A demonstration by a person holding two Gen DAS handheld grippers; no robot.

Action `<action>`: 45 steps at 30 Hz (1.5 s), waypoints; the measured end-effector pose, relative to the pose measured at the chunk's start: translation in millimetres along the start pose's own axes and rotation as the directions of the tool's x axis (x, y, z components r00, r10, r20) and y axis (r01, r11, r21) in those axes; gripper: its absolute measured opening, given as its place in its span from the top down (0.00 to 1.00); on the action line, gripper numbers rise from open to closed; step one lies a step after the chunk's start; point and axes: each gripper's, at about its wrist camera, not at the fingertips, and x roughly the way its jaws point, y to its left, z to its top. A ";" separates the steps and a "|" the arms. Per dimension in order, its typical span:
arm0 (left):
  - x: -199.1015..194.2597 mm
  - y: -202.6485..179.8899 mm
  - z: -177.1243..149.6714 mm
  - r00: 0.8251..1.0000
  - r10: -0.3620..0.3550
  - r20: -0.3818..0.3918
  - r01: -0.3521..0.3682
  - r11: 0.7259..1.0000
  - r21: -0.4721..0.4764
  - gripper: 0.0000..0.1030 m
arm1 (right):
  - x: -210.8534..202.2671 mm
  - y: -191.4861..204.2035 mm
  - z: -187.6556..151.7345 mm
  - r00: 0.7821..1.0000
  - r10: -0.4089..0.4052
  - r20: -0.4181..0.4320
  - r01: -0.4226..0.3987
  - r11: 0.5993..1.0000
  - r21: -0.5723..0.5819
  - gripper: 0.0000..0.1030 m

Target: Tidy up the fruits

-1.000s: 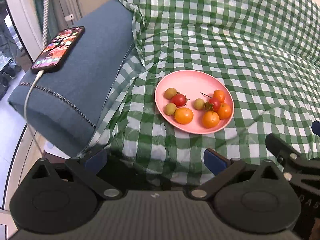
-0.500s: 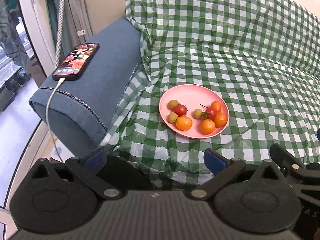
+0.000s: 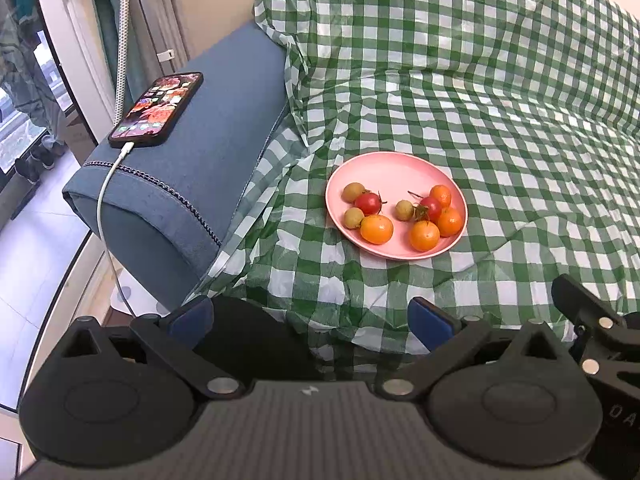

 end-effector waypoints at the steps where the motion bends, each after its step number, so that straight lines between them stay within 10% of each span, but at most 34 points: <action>1: 0.8 -0.7 -0.5 1.000 0.009 0.002 -0.009 1.000 0.004 0.00 | 0.9 -0.2 -0.1 1.000 0.000 -0.002 0.000 1.000 0.000 0.01; 45: 12.7 -11.3 2.9 0.999 0.034 -0.010 -0.033 0.997 0.075 0.00 | 16.6 -6.6 0.5 1.000 -0.014 -0.027 0.014 1.000 0.002 0.01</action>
